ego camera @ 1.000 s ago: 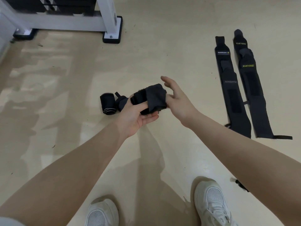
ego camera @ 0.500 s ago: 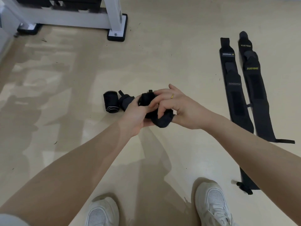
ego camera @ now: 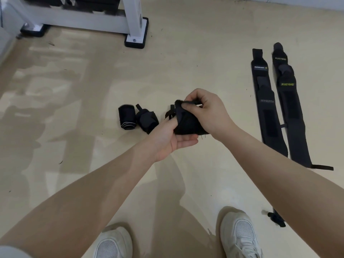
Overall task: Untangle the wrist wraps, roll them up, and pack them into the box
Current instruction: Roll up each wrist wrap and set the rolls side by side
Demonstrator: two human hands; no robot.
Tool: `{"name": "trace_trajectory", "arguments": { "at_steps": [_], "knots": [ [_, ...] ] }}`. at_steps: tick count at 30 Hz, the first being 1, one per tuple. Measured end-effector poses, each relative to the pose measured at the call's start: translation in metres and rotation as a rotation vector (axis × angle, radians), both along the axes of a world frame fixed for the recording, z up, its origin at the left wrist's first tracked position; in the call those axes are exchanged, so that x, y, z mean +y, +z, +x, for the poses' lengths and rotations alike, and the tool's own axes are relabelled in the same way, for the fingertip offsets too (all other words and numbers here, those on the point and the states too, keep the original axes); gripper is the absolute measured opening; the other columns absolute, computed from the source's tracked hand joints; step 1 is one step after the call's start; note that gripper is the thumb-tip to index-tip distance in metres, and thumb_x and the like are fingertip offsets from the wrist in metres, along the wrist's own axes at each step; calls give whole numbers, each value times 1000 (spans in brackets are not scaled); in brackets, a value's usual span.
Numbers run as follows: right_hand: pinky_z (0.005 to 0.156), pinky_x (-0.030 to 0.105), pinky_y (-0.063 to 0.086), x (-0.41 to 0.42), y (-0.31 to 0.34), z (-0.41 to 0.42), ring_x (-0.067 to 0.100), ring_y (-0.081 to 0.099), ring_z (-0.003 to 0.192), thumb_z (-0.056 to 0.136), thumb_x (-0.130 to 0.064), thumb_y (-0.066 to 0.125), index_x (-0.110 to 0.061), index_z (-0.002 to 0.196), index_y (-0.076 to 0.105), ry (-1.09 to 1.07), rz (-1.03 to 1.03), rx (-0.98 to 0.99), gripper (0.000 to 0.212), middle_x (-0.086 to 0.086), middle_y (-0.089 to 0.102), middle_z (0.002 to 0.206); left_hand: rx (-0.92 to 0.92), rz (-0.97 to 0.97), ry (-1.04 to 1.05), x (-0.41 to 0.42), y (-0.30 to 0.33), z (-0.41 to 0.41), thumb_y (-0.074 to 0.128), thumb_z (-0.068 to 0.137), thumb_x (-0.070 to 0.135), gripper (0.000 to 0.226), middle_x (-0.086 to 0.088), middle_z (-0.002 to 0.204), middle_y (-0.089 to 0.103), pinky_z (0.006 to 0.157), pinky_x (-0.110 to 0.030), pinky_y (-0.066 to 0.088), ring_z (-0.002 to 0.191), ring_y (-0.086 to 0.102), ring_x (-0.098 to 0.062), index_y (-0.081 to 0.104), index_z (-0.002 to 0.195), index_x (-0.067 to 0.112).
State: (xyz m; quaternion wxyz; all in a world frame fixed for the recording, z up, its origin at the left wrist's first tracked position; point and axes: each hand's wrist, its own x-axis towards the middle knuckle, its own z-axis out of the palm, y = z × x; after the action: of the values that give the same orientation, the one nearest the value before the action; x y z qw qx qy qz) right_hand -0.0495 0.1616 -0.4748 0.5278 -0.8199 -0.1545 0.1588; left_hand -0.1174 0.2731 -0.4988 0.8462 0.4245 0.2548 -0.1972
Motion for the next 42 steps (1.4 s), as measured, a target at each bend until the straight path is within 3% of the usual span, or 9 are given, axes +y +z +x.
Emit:
{"name": "trace_trajectory", "arguments": {
  "at_steps": [4,7,13,17,20,25,32,37,42],
  "knots": [
    [70,24,43,-6,-6,-2,8,53,73,87,-13,62,-24,71,53,-137,-19,23,21,-10,57,76,34,135,-82,0,2,6,36,91,63,55,-12,102,69,63,-34,58,74,72,-28,55,117,19],
    [66,28,45,-11,-9,0,12,54,71,85,-10,62,-22,76,54,-173,-32,128,18,-7,57,76,-82,314,-179,-1,2,1,61,89,37,26,-10,100,68,65,-33,58,64,69,-23,55,109,22],
    [57,14,44,-20,-23,-3,8,54,71,89,-8,57,-22,102,53,-69,-102,209,20,-8,56,84,-171,518,-267,1,-6,-7,74,81,16,34,-1,93,65,70,-38,60,66,65,-20,57,109,20],
    [83,29,52,-30,-35,4,19,63,104,94,-32,54,-15,117,58,96,5,763,29,2,65,114,-258,590,-304,12,-6,-8,70,80,3,42,-2,102,60,67,-31,58,80,63,-16,53,114,23],
    [92,36,50,-35,-47,-4,21,62,110,95,-40,46,-18,117,61,233,77,897,34,5,65,120,-317,686,-453,18,-4,-7,64,78,-4,49,1,101,56,66,-19,51,83,59,-11,49,114,26],
    [74,27,54,-32,-52,-7,15,66,84,94,-30,54,-19,103,63,187,76,752,17,1,68,96,-138,577,-368,18,-13,-5,78,72,20,71,4,121,50,76,-19,54,101,58,-8,36,129,28],
    [47,16,43,-40,-70,-17,11,55,60,85,-30,69,-11,96,54,73,-153,497,27,-2,57,76,-157,779,-440,7,-35,4,75,79,17,47,7,103,59,77,-19,49,91,60,-10,53,121,18],
    [60,27,45,-71,-86,-9,16,54,70,89,-35,61,-11,99,51,-37,-160,434,28,-2,56,81,-131,850,-403,-27,-54,25,76,78,28,52,6,107,58,82,-19,44,98,57,-10,50,123,25],
    [74,44,52,-97,-122,25,25,57,93,75,-36,73,-11,104,46,-315,-380,270,47,6,54,107,-6,1197,-401,-63,-87,52,55,92,41,69,-10,143,36,107,-36,35,130,41,-24,26,147,12]
  ]
}}
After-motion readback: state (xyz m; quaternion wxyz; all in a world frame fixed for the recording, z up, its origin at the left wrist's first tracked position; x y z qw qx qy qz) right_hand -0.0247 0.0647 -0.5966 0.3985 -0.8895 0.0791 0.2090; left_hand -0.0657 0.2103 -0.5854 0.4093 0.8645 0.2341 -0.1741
